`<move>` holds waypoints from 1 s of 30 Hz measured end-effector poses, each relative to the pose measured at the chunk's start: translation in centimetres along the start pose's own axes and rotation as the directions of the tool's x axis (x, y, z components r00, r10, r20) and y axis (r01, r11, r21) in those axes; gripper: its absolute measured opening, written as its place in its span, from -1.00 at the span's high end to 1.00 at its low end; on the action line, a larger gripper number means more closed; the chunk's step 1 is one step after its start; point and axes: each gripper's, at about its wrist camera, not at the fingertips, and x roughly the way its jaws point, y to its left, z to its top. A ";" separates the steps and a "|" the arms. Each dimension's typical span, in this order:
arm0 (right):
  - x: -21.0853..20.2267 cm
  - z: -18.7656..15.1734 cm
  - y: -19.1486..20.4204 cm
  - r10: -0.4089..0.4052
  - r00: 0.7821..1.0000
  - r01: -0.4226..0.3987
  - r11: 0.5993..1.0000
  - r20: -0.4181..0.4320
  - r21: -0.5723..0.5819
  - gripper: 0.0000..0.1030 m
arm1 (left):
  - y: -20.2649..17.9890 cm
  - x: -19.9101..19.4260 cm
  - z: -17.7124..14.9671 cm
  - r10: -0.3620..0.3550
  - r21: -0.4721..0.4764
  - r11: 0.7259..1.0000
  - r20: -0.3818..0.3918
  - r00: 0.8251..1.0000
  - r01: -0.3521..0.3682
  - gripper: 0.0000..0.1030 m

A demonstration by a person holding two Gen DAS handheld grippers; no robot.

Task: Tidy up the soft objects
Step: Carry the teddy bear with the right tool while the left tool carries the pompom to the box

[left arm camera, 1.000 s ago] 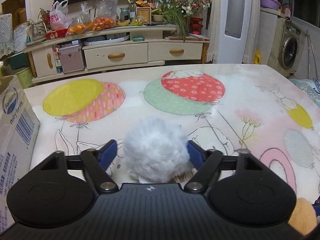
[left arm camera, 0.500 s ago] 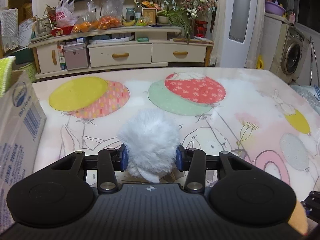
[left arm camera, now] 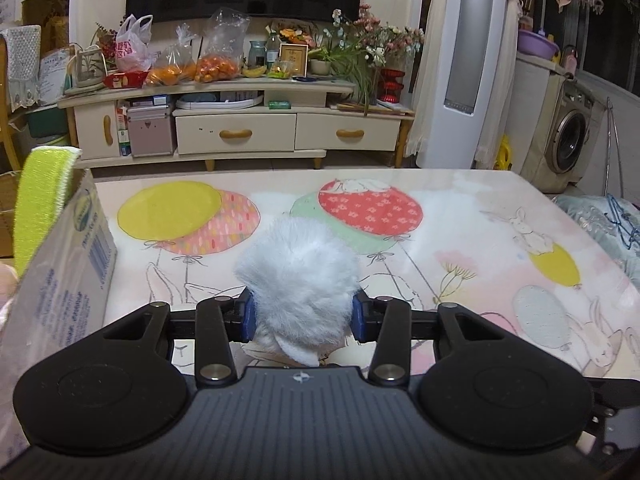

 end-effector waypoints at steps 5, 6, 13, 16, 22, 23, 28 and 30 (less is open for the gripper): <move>0.1 0.1 0.0 -0.005 1.000 0.005 1.000 0.004 0.014 -0.48 | 0.2 -1.2 0.2 -0.001 0.001 1.000 -0.004 1.000 0.001 -0.01; 0.1 0.1 0.0 -0.007 1.000 0.007 1.000 0.003 0.016 -0.48 | 0.3 -1.3 0.2 0.000 0.001 1.000 -0.004 1.000 0.000 -0.01; -0.1 0.0 0.0 -0.017 1.000 0.016 0.999 0.012 0.039 -0.48 | 0.5 -2.2 -0.1 -0.016 -0.010 1.000 -0.002 1.000 0.016 -0.01; -0.2 -0.1 0.1 -0.024 1.000 0.024 0.998 0.011 0.051 -0.48 | 0.4 -2.7 -0.3 -0.024 -0.020 1.000 -0.001 1.000 0.024 -0.01; -0.5 -0.3 0.6 -0.040 0.999 0.039 0.997 0.012 0.063 -0.48 | 0.4 -3.5 -1.0 -0.030 -0.031 0.999 -0.008 1.000 0.030 -0.01; -0.6 -0.4 0.7 -0.042 0.999 0.041 0.997 0.012 0.067 -0.48 | 0.3 -3.6 -1.1 -0.030 -0.031 0.999 -0.007 1.000 0.030 -0.01; -1.1 -0.7 1.1 -0.054 0.998 0.053 0.996 0.016 0.076 -0.48 | 0.3 -4.4 -1.2 -0.035 -0.038 0.999 0.000 0.999 0.035 -0.01; -1.3 -0.8 1.3 -0.059 0.998 0.057 0.995 0.019 0.080 -0.48 | 0.3 -4.6 -1.2 -0.035 -0.037 0.999 0.004 0.999 0.035 -0.01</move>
